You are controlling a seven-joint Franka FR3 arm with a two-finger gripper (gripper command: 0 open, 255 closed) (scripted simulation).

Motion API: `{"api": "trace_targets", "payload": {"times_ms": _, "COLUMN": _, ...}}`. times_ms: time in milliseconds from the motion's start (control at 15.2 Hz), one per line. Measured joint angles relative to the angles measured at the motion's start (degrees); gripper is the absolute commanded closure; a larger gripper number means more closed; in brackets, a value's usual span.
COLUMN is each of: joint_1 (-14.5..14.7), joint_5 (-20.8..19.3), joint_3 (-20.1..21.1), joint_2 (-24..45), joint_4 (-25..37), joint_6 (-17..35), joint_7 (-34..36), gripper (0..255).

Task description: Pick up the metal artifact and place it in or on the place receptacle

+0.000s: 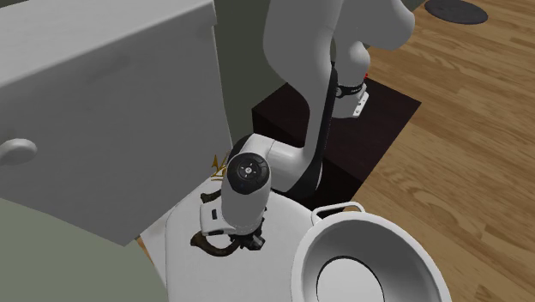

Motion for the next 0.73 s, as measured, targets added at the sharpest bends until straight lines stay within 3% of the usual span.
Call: {"api": "trace_targets", "payload": {"times_ms": 726, "joint_1": -1.5, "joint_5": 2.2, "joint_3": 2.1, "joint_2": -6.7, "joint_4": -1.2, "joint_6": -5.4, "joint_7": -2.1, "gripper": 255}}
